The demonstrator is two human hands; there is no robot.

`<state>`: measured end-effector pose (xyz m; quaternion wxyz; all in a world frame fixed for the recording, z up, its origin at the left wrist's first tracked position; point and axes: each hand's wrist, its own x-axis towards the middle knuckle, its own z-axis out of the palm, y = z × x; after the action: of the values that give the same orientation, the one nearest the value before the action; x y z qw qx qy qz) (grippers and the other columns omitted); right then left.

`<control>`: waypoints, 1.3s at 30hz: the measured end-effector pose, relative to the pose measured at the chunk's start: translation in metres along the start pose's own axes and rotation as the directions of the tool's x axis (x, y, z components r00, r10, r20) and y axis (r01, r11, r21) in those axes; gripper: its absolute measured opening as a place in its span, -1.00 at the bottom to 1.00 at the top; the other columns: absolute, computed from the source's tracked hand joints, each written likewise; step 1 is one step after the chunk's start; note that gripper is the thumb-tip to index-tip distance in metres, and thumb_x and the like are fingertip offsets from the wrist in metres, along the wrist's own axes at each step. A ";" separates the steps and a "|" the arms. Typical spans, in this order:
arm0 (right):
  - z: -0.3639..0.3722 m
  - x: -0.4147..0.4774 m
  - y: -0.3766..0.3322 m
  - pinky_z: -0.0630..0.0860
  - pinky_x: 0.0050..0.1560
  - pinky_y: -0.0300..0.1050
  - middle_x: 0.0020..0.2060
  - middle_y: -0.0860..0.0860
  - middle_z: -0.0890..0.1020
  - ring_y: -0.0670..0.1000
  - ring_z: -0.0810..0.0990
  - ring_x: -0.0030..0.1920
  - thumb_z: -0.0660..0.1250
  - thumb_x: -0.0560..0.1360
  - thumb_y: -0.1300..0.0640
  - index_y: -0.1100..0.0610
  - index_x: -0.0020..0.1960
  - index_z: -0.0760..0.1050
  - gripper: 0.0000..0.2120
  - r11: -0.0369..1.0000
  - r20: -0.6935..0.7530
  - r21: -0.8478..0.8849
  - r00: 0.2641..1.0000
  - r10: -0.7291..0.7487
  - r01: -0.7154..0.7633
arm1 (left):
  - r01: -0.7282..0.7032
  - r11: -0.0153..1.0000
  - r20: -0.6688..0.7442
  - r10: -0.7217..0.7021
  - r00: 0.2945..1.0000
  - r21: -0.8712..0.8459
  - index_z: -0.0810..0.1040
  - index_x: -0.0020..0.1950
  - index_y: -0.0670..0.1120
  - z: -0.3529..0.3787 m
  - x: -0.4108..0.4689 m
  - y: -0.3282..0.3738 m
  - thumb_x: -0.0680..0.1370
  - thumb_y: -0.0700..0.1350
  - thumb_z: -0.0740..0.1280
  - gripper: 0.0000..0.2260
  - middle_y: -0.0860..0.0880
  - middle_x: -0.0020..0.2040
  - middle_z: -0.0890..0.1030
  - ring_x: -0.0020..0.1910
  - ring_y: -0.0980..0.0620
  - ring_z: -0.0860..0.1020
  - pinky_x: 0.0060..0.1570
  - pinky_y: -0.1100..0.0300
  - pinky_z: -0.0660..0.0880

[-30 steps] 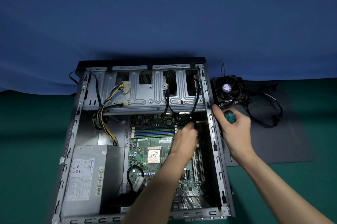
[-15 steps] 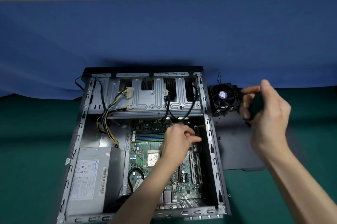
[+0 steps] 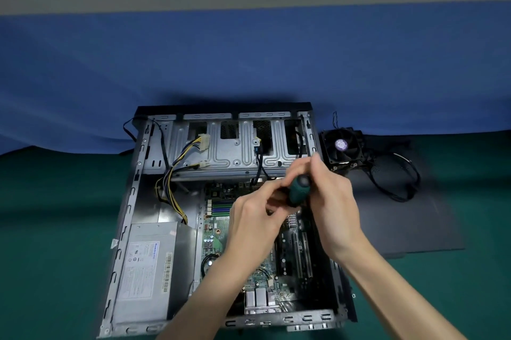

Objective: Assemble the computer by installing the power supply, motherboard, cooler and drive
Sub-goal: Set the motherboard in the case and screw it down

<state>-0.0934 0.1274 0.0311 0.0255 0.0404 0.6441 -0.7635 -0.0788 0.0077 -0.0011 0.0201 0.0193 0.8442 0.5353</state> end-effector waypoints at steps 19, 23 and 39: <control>-0.060 0.004 0.043 0.45 0.25 0.00 0.10 0.06 0.59 -0.01 0.55 0.12 0.18 0.63 -0.01 -0.01 0.14 0.55 -0.79 0.924 -0.362 -0.341 0.931 0.044 -0.176 | 0.326 0.892 0.049 -0.328 0.943 -0.312 0.69 -0.13 0.06 0.016 0.003 -0.040 0.42 -0.17 0.50 -0.87 -0.01 -0.20 0.69 -0.24 -0.10 0.61 -0.16 0.11 0.53; -0.072 -0.001 0.061 0.52 0.16 -0.08 -0.01 0.03 0.65 -0.04 0.59 0.00 0.18 0.63 0.02 0.03 0.07 0.52 -0.83 0.916 -0.406 -0.296 0.904 0.136 -0.270 | 0.383 0.852 0.142 -0.356 0.924 -0.357 0.71 -0.11 0.03 0.025 0.012 -0.044 0.43 -0.16 0.49 -0.90 0.00 -0.17 0.70 -0.10 -0.06 0.66 0.05 0.05 0.57; -0.064 -0.010 0.061 0.42 0.19 0.22 0.02 0.42 0.52 0.35 0.48 0.10 0.10 0.64 -0.07 0.42 0.06 0.49 -0.48 0.897 -0.330 -0.270 0.909 0.255 -0.350 | 0.324 0.927 0.107 -0.308 0.945 -0.189 0.71 -0.07 -0.08 0.052 0.015 -0.052 0.45 -0.18 0.48 -0.92 0.05 -0.20 0.70 -0.17 0.13 0.64 -0.12 0.34 0.54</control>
<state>-0.0759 0.1797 -0.0389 0.0581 0.2461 0.7428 -0.6199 -0.0919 0.0328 -0.0705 0.1396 -0.0991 0.7754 0.6078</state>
